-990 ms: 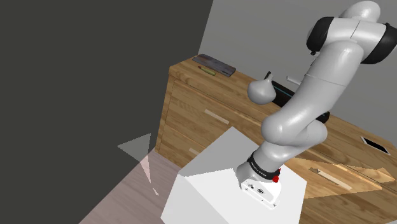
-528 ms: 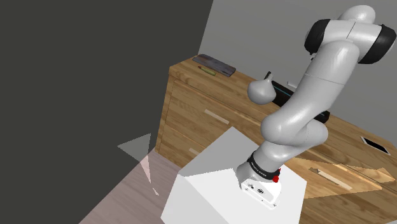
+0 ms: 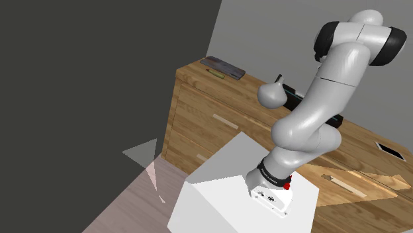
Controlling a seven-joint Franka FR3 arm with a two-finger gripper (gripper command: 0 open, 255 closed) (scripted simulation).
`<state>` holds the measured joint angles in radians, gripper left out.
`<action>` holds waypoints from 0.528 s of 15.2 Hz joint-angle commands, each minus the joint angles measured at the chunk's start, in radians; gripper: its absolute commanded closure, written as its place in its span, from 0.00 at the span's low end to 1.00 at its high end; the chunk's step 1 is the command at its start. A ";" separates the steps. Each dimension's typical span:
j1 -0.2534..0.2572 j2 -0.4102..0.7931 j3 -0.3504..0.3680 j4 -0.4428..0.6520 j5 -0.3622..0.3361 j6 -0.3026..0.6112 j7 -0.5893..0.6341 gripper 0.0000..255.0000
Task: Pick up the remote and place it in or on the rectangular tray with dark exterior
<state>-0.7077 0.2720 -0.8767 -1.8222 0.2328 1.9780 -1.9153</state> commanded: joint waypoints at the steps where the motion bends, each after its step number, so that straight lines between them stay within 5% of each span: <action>1: -0.002 0.003 0.001 -0.009 0.003 0.011 -0.004 1.00; 7: -0.002 0.003 0.001 -0.008 0.003 0.011 -0.004 1.00; 8: -0.002 0.003 0.001 -0.008 0.003 0.011 -0.004 0.00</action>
<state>-0.7097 0.2750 -0.8758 -1.8307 0.2363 1.9889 -1.9194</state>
